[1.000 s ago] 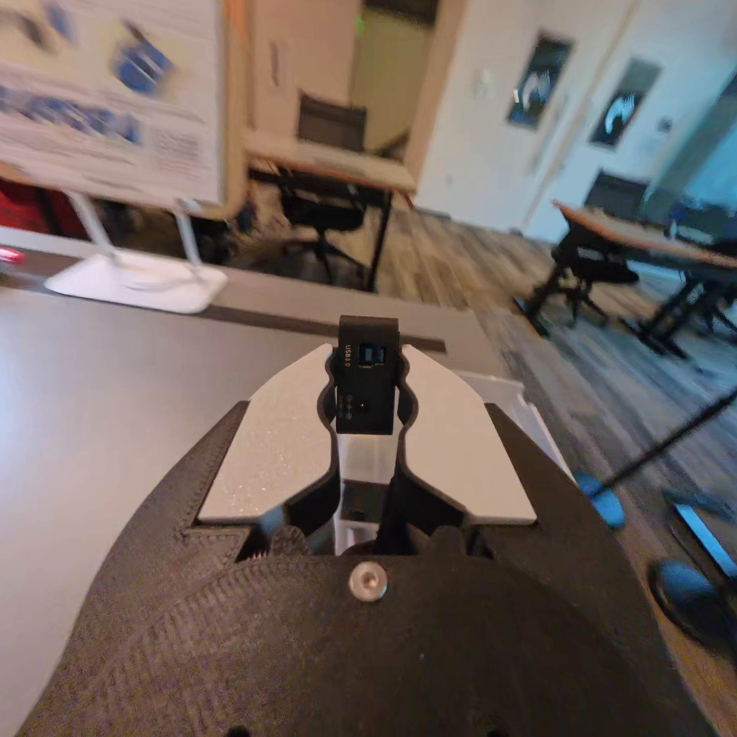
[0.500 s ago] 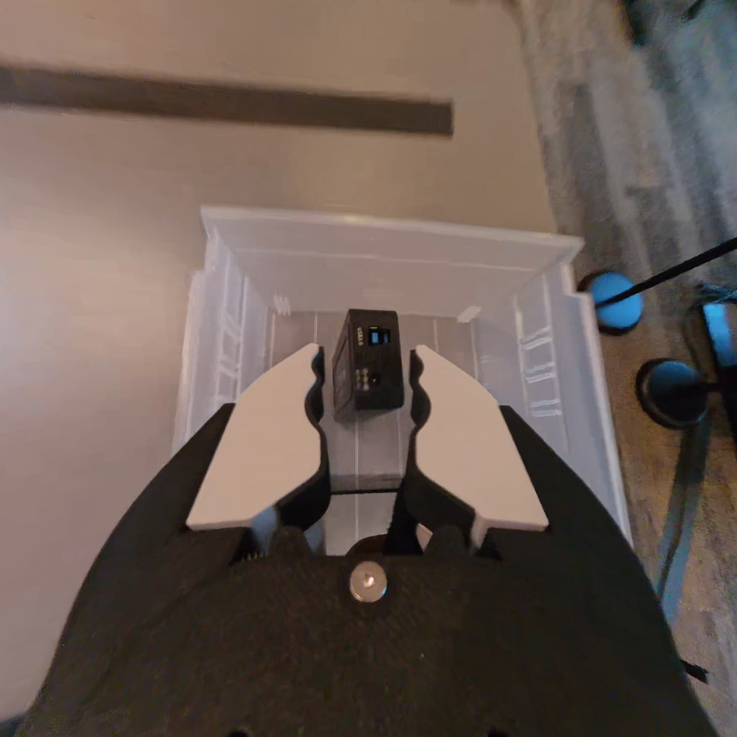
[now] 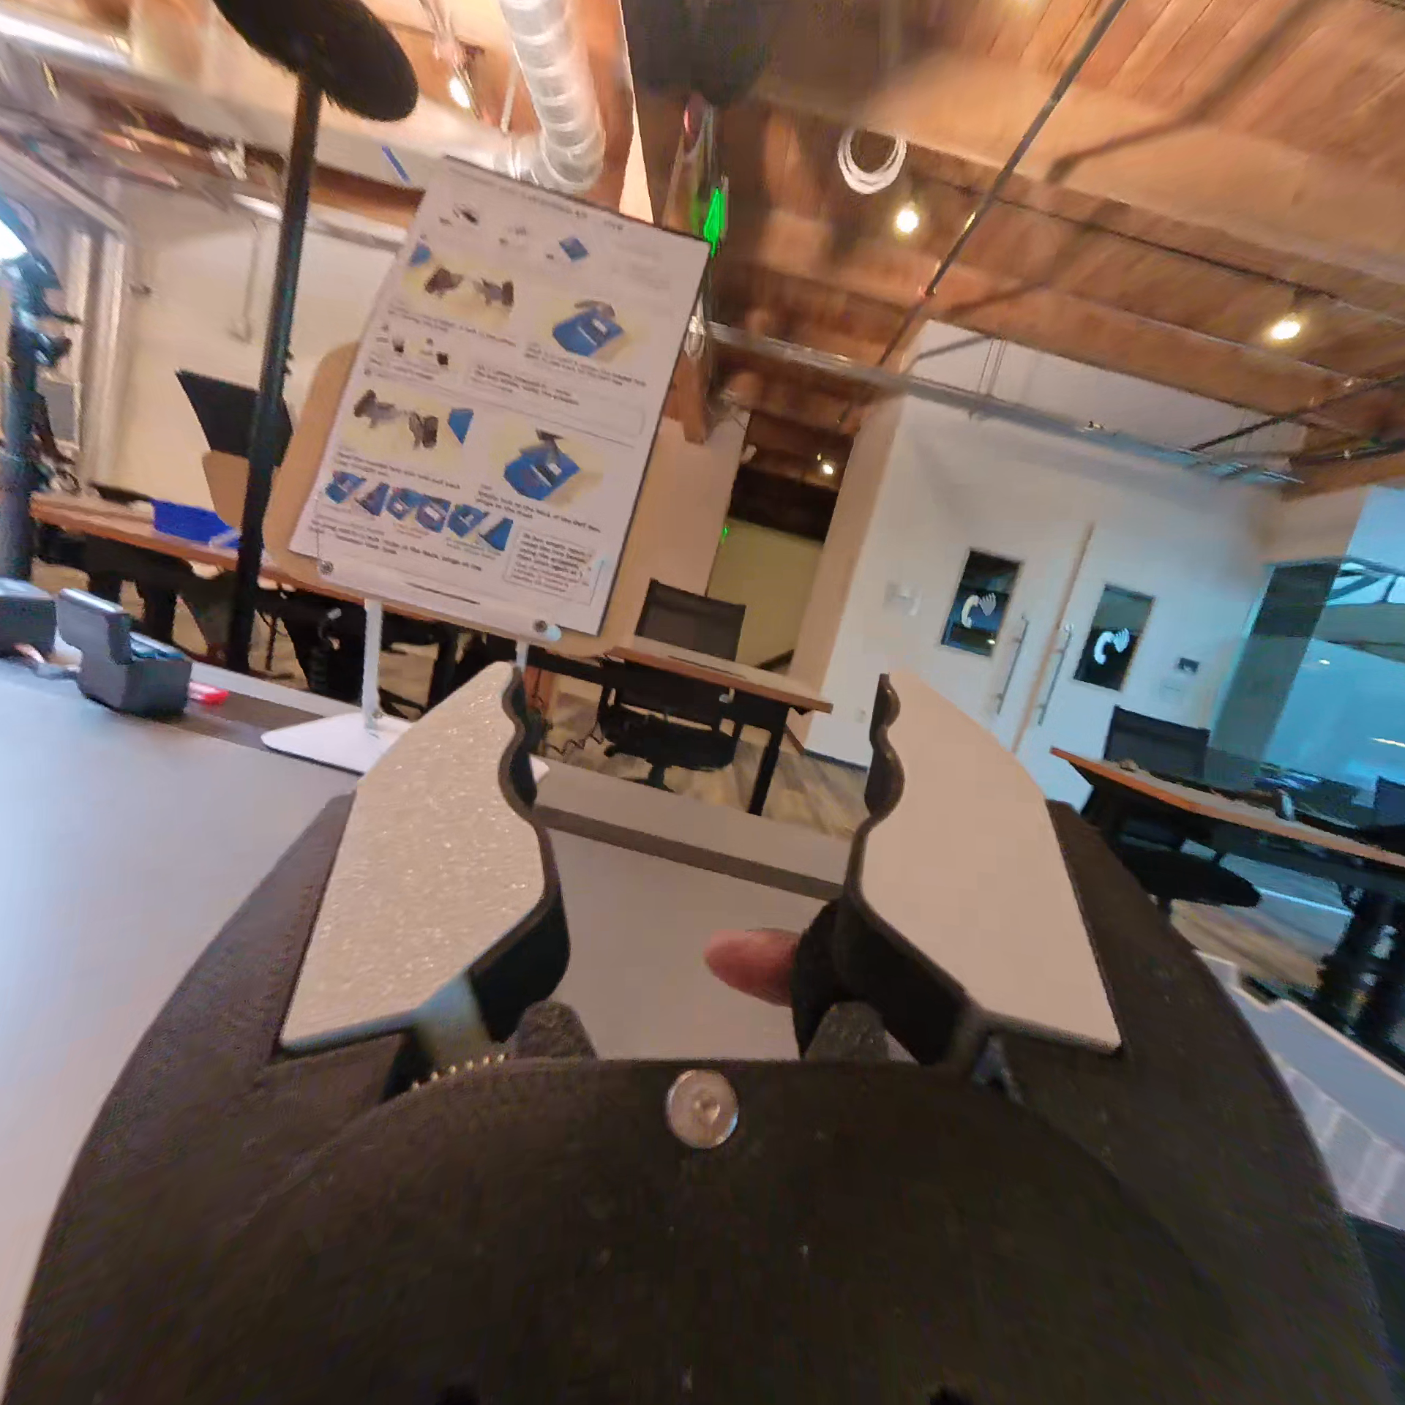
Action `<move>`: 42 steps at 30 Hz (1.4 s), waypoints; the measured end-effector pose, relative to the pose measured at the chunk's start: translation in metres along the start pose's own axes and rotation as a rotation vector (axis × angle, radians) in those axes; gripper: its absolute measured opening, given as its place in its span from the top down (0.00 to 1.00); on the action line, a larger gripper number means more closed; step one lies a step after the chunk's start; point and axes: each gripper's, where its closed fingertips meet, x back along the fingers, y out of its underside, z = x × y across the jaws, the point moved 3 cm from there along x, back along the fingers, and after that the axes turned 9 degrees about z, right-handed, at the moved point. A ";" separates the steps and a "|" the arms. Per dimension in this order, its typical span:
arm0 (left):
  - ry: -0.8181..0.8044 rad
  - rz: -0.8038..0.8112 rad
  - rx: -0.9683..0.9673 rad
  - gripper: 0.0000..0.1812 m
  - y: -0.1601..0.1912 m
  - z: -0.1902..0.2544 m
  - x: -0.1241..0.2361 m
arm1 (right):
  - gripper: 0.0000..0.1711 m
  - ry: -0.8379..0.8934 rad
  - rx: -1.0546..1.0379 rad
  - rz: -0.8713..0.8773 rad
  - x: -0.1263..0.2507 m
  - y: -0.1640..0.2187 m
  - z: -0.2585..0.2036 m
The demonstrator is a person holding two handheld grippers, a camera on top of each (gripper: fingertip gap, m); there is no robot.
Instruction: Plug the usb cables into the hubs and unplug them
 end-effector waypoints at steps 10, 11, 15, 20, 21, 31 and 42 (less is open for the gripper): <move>0.025 -0.169 -0.224 0.63 -0.057 0.036 0.001 | 0.43 0.022 -0.143 -0.069 0.000 0.025 0.011; -0.030 -0.205 -0.331 0.63 -0.073 0.030 0.006 | 0.44 0.030 -0.153 -0.066 0.001 0.025 0.013; -0.346 -0.459 -0.747 0.62 -0.142 -0.028 0.031 | 0.44 0.039 -0.224 -0.073 0.001 0.028 0.016; -0.540 -1.085 -0.720 0.58 -0.155 -0.120 0.072 | 0.45 0.035 -0.247 -0.086 0.001 0.031 0.016; -0.565 -1.184 -0.710 0.58 -0.152 -0.134 0.082 | 0.45 0.036 -0.240 -0.086 0.002 0.031 0.017; -0.587 -1.209 -0.827 0.97 -0.172 -0.159 0.068 | 0.48 0.034 -0.225 -0.103 0.002 0.035 0.018; -0.547 -0.732 -1.197 0.98 -0.280 -0.103 -0.037 | 0.50 0.012 -0.228 -0.099 0.003 0.033 0.016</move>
